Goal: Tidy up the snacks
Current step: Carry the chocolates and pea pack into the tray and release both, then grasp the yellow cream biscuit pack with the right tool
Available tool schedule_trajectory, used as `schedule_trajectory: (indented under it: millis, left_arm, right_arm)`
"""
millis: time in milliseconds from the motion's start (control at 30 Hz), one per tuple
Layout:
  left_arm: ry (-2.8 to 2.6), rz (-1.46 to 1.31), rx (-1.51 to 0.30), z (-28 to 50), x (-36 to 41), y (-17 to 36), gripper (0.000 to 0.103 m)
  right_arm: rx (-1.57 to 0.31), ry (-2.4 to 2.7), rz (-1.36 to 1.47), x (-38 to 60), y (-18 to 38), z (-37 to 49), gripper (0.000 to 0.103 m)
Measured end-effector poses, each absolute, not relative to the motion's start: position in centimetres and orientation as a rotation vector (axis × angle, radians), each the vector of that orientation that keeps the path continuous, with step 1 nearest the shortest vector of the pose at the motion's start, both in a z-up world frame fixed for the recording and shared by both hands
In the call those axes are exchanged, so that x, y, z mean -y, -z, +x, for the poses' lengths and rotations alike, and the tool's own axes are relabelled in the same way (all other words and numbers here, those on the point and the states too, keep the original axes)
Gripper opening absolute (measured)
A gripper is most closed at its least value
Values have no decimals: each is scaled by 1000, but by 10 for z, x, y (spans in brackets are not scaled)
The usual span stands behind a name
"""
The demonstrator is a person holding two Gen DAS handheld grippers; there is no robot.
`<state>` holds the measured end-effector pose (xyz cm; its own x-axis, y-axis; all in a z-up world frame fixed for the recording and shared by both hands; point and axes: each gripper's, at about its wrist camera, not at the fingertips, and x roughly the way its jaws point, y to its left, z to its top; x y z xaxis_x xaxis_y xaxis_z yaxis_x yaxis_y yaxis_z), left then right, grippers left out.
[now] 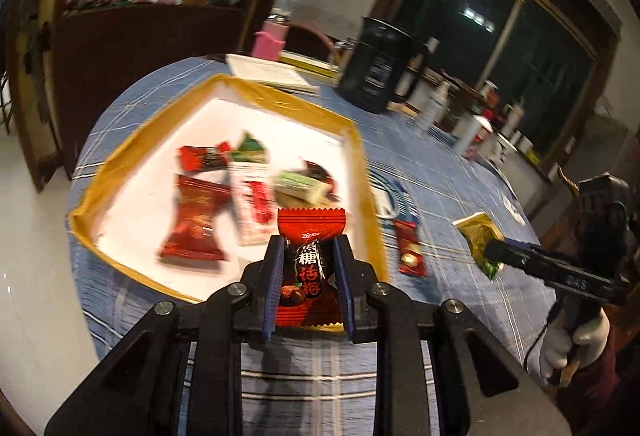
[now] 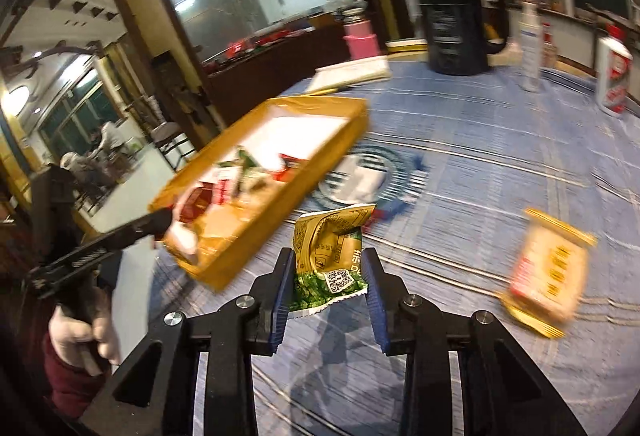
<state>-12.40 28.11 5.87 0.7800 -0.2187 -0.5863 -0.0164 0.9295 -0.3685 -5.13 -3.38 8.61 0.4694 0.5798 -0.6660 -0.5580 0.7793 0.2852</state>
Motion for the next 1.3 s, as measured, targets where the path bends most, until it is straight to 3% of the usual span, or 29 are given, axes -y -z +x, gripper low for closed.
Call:
schedule_trajectory:
  millis: [367,667,800,933,1033,1300]
  left_arm:
    - [34,-405,-768,-76,-323,-39,22]
    - [35,-421,-768,-74,-333,-39,25]
    - [44,-442,-747,-84,-336,-42,33]
    - [52,-449,-709,-99,-329,-52,61]
    - [64,-462,-659,-112,-323,-62,75]
    - [147,-558,-552,-142,-306,-82,75]
  right_arm:
    - [-877,-774,-82,-92,-78,-23,34]
    - [-952,-676,-64,-122,-54,33,34]
    - [-956,-626,-74,-126,-50,51,35]
    - [-946,-618,-85,-125,-49,58,37]
    - [-909,-636,-20,-113,-61,54,38]
    - [-805,-662,89,-58,-99,18,43]
